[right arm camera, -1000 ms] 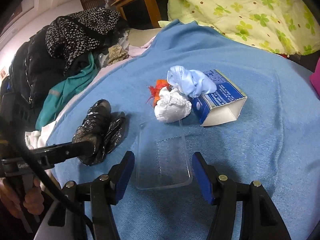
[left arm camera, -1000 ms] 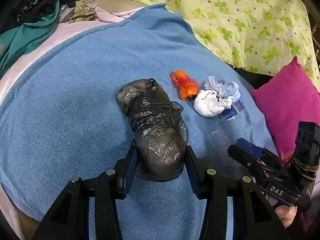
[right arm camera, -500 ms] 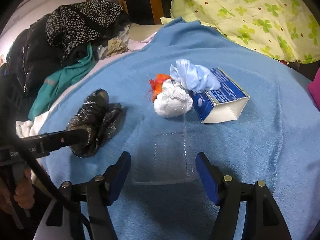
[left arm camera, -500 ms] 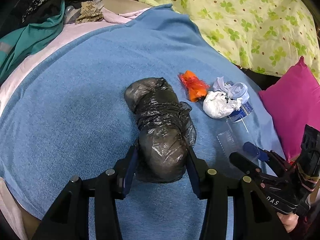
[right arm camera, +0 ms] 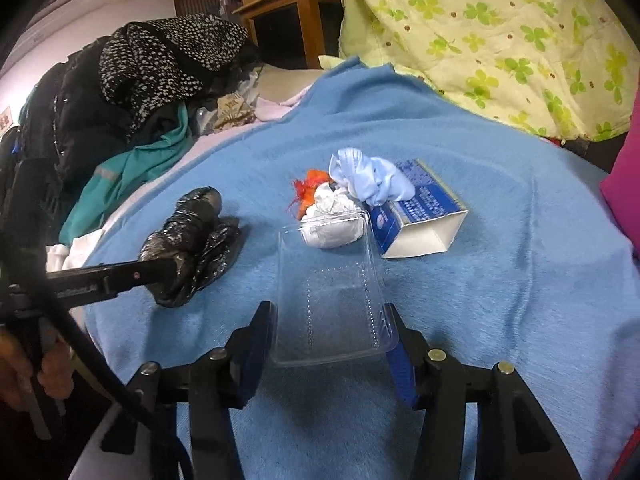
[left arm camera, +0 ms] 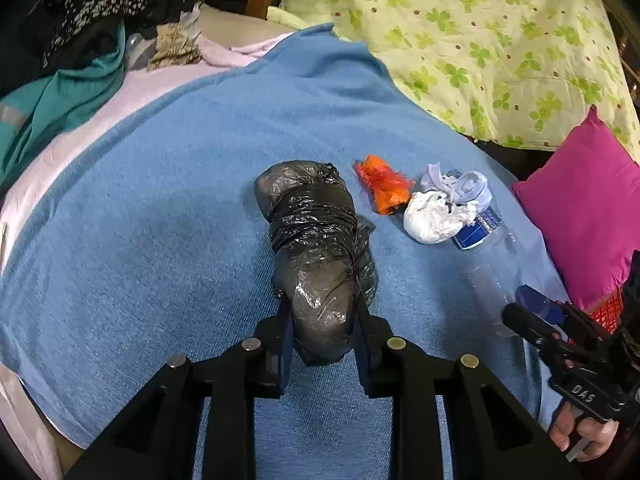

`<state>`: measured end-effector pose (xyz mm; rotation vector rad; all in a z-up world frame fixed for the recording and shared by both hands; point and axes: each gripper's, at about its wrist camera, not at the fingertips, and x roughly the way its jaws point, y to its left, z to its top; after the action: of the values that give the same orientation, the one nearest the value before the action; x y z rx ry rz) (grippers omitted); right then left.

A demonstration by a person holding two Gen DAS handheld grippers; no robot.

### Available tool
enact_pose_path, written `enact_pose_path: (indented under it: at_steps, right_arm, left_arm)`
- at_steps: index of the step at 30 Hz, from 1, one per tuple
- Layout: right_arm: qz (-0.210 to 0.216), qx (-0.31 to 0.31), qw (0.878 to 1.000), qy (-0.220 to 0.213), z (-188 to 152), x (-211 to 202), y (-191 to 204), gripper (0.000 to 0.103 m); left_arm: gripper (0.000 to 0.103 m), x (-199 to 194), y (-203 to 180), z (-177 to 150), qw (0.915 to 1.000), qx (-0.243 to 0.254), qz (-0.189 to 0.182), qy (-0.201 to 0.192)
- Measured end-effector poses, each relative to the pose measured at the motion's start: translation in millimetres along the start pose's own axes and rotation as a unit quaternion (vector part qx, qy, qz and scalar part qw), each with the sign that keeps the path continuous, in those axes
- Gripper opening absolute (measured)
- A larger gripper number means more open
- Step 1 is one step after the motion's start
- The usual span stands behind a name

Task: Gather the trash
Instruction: 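Grasp the clear plastic container with the right tool while the left tool holds the black bag, then carry the clear container and black bag over the red basket and open both tools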

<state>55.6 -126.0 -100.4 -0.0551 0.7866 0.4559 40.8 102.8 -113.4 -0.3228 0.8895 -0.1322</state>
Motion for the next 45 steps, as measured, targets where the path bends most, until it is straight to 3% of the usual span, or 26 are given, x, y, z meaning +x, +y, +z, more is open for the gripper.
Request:
enact_pose_path:
  at_steps: [10, 16, 21, 30, 38, 45]
  right_arm:
    - [-0.025, 0.035, 0.997, -0.063, -12.4, -59.6, -19.5, 0.056]
    - [-0.052, 0.08, 0.99, -0.108, -25.7, -103.9, -46.5, 0.056]
    - [-0.072, 0.119, 0.979, -0.147, -43.1, -147.6, -60.9, 0.056]
    - [-0.095, 0.156, 0.956, -0.231, -67.1, -251.0, -68.1, 0.056]
    - [-0.137, 0.174, 0.934, -0.28, -97.1, -328.7, -83.2, 0.056]
    - [-0.174, 0.212, 0.908, -0.318, -134.0, -386.5, -112.3, 0.056]
  left_arm:
    - [0.025, -27.5, -26.3, -5.6, 0.9968, 0.059, -0.001, -0.054]
    - [0.025, -54.9, -64.0, -17.9, 0.9908, 0.102, -0.019, -0.087]
    - [0.025, -79.3, -107.6, -31.1, 0.9843, 0.135, -0.054, -0.1]
    - [0.025, -139.0, -214.6, -47.7, 0.9499, 0.253, -0.113, -0.145]
    - [0.025, -173.2, -281.0, -61.9, 0.9242, 0.31, -0.15, -0.166]
    - [0.025, -188.0, -328.2, -74.9, 0.9056, 0.35, -0.164, -0.175]
